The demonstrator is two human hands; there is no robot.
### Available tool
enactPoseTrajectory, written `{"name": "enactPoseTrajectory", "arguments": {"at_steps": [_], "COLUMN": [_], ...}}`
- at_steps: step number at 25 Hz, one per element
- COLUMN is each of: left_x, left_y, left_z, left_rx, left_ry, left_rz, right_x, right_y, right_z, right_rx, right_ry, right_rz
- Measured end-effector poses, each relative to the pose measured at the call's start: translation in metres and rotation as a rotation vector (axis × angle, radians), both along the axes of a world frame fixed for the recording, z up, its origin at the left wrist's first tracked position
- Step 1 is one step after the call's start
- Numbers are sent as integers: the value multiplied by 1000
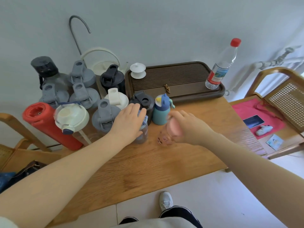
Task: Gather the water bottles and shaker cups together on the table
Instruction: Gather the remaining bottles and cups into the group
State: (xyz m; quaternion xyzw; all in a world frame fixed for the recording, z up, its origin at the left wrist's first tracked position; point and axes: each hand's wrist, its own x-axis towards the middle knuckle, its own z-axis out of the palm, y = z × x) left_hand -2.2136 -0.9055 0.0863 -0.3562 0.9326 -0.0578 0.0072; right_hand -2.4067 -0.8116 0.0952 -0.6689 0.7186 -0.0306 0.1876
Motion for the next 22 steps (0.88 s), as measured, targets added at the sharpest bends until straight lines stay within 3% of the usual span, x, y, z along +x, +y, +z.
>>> {"name": "enactPoseTrajectory", "arguments": {"at_steps": [6,12,22], "left_x": [12,4,-28], "left_y": [8,7,9], "left_z": [2,5,-1], "left_rx": [-38,93,17], "left_ry": [73,203,102], "left_rz": [16,121,122], "right_x": [18,13,-12], "right_y": [-43,-58,-58], "right_z": [-13,-22,-36], "right_rx": [-153,-206,-250], "right_ry": [-35,-112,-142], "right_rz": [-83,-51,112]}}
